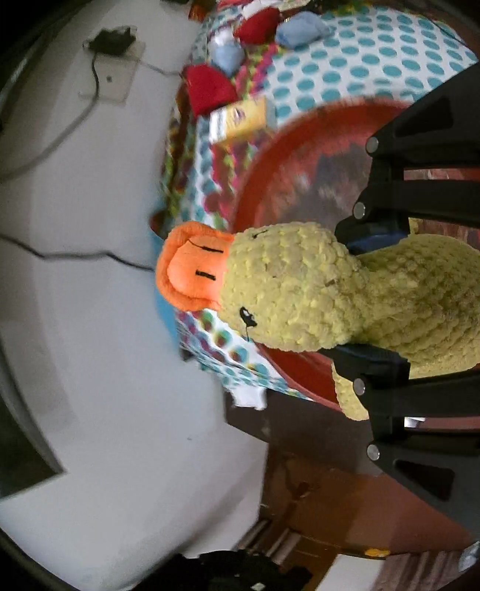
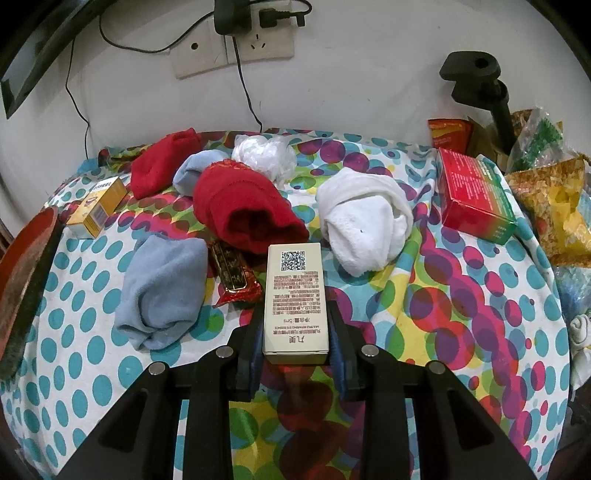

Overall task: Organize objects
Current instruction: 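Lift the yellow duck with the left tool and carry it over the red tray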

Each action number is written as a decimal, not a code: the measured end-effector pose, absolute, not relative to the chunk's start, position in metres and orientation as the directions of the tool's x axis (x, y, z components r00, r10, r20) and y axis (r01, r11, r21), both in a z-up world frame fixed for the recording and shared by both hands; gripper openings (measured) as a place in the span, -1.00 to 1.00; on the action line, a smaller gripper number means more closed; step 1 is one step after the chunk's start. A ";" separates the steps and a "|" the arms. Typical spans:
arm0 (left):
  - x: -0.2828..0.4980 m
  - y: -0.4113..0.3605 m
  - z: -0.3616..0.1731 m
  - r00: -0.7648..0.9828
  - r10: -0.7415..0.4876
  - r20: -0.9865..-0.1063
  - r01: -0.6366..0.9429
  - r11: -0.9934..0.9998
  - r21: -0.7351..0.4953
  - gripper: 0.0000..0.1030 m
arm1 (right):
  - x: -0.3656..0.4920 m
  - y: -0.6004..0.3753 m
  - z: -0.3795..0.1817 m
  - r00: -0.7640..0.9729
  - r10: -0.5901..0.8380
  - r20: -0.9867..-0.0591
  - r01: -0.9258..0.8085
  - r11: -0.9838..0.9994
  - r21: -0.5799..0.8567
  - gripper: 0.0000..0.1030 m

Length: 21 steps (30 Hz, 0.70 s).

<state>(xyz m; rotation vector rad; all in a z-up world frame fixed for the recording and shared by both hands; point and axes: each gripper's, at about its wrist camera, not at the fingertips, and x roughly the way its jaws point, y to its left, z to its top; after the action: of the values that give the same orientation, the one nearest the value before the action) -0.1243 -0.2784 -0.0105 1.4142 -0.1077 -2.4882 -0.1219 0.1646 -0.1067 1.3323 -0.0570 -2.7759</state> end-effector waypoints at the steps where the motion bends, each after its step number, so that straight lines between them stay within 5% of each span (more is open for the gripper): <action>1: -0.123 -0.286 -0.016 -0.470 -0.275 -0.839 0.210 -0.958 0.196 -0.17 | -0.122 0.164 -0.107 -0.624 -0.069 -0.778 0.040 -0.998 0.056 -0.43; 21: -0.143 -0.332 -0.067 -0.434 -0.219 -0.874 0.278 -0.955 0.101 0.00 | -0.123 0.157 -0.108 -0.621 -0.037 -0.783 0.051 -0.999 0.007 -0.43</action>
<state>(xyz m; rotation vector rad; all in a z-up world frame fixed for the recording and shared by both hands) -0.1434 -0.3320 -0.0674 1.4710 0.0831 -2.4361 -0.1226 0.1574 -0.1077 1.3450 0.0242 -2.7850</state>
